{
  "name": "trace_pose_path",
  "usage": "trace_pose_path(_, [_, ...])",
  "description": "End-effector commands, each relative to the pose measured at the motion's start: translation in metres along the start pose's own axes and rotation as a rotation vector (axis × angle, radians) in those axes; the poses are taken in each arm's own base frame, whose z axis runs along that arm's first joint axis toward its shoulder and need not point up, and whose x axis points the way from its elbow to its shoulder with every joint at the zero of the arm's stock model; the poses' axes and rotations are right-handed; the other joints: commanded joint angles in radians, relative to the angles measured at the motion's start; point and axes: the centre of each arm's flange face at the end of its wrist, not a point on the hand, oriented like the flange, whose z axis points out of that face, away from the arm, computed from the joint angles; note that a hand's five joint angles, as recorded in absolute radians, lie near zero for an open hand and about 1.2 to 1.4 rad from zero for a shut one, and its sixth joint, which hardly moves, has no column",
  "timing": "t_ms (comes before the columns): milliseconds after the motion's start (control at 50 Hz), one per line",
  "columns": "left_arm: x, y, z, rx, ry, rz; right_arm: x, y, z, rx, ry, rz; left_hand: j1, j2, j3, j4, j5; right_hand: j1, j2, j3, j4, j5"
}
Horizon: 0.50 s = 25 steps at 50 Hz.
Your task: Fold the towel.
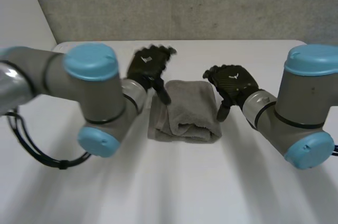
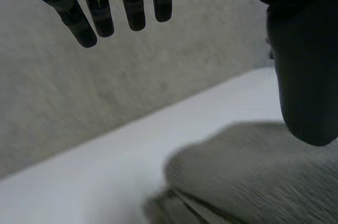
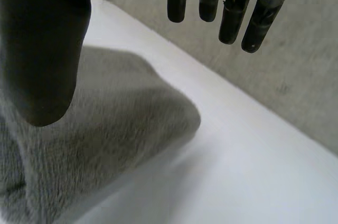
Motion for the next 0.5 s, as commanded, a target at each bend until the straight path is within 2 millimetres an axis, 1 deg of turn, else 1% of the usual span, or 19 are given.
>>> trace_pose_path(20, [0.021, 0.056, 0.015, -0.152, 0.041, 0.019, -0.001, 0.029, 0.023, -0.081, -0.009, 0.123, -0.073, -0.059, -0.044, -0.064, -0.198, -0.053, -0.062, -0.063, -0.074, -0.058])
trace_pose_path(40, [0.020, 0.068, 0.018, -0.181, 0.033, 0.021, -0.002, 0.036, 0.027, -0.100, -0.014, 0.149, -0.070, -0.056, -0.041, -0.061, -0.195, -0.053, -0.062, -0.063, -0.074, -0.058])
trace_pose_path(60, [0.020, 0.069, 0.018, -0.181, 0.033, 0.021, -0.002, 0.036, 0.027, -0.100, -0.014, 0.149, -0.070, -0.056, -0.041, -0.061, -0.195, -0.053, -0.062, -0.063, -0.074, -0.058])
trace_pose_path(80, [0.019, 0.078, 0.019, -0.205, 0.022, 0.025, -0.005, 0.042, 0.030, -0.119, -0.019, 0.170, -0.070, -0.056, -0.041, -0.061, -0.195, -0.053, -0.062, -0.063, -0.074, -0.058])
trace_pose_path(100, [0.019, 0.078, 0.019, -0.205, 0.022, 0.025, -0.005, 0.042, 0.030, -0.119, -0.019, 0.170, -0.070, -0.056, -0.041, -0.061, -0.195, -0.053, -0.062, -0.063, -0.074, -0.058])
trace_pose_path(140, [0.017, 0.094, 0.018, -0.246, -0.003, 0.032, -0.009, 0.050, 0.033, -0.150, -0.033, 0.186, -0.070, -0.056, -0.041, -0.061, -0.195, -0.053, -0.062, -0.063, -0.074, -0.058])
trace_pose_path(200, [0.014, 0.099, 0.016, -0.269, -0.024, 0.038, -0.010, 0.051, 0.035, -0.153, -0.046, 0.187, -0.073, -0.059, -0.044, -0.064, -0.198, -0.053, -0.062, -0.063, -0.074, -0.058])
trace_pose_path(280, [0.014, 0.094, 0.014, -0.274, -0.029, 0.039, -0.011, 0.047, 0.035, -0.146, -0.064, 0.189, -0.075, -0.062, -0.047, -0.067, -0.201, -0.053, -0.062, -0.063, -0.074, -0.058])
trace_pose_path(300, [0.013, 0.089, 0.013, -0.273, -0.031, 0.038, -0.010, 0.045, 0.034, -0.144, -0.068, 0.191, -0.078, -0.064, -0.050, -0.070, -0.204, -0.053, -0.062, -0.063, -0.074, -0.058])
trace_pose_path(320, [0.013, 0.089, 0.013, -0.273, -0.031, 0.038, -0.010, 0.045, 0.034, -0.144, -0.068, 0.191, -0.078, -0.064, -0.050, -0.070, -0.204, -0.053, -0.062, -0.063, -0.074, -0.058])
trace_pose_path(340, [0.012, 0.079, 0.011, -0.263, -0.031, 0.037, -0.009, 0.041, 0.032, -0.138, -0.067, 0.189, -0.081, -0.067, -0.052, -0.073, -0.207, -0.053, -0.062, -0.063, -0.074, -0.058])
trace_pose_path(360, [0.012, 0.065, 0.009, -0.248, -0.031, 0.035, -0.006, 0.031, 0.029, -0.117, -0.063, 0.187, -0.081, -0.067, -0.053, -0.073, -0.207, -0.053, -0.062, -0.063, -0.074, -0.058])
trace_pose_path(380, [0.012, 0.065, 0.009, -0.248, -0.031, 0.035, -0.006, 0.031, 0.029, -0.117, -0.063, 0.187, -0.081, -0.067, -0.053, -0.073, -0.207, -0.053, -0.062, -0.063, -0.074, -0.058])
trace_pose_path(420, [0.009, 0.036, 0.004, -0.212, -0.035, 0.029, 0.004, -0.004, 0.015, -0.031, -0.040, 0.173, -0.084, -0.070, -0.055, -0.076, -0.210, -0.053, -0.062, -0.063, -0.074, -0.058])
trace_pose_path(440, [0.009, 0.036, 0.004, -0.212, -0.035, 0.029, 0.004, -0.004, 0.015, -0.030, -0.040, 0.173, -0.084, -0.070, -0.055, -0.076, -0.210, -0.053, -0.062, -0.063, -0.074, -0.058])
trace_pose_path(460, [0.007, 0.019, 0.000, -0.184, -0.039, 0.027, 0.008, -0.021, 0.007, 0.014, -0.024, 0.164, -0.084, -0.070, -0.055, -0.076, -0.210, -0.053, -0.062, -0.063, -0.074, -0.058])
trace_pose_path(480, [0.007, 0.019, 0.000, -0.184, -0.039, 0.027, 0.008, -0.021, 0.007, 0.015, -0.024, 0.164, -0.084, -0.070, -0.055, -0.076, -0.210, -0.053, -0.062, -0.063, -0.074, -0.058])
trace_pose_path(500, [0.006, 0.001, -0.005, -0.154, -0.042, 0.023, 0.015, -0.037, -0.001, 0.058, -0.002, 0.157, -0.084, -0.070, -0.055, -0.076, -0.210, -0.053, -0.062, -0.063, -0.074, -0.058])
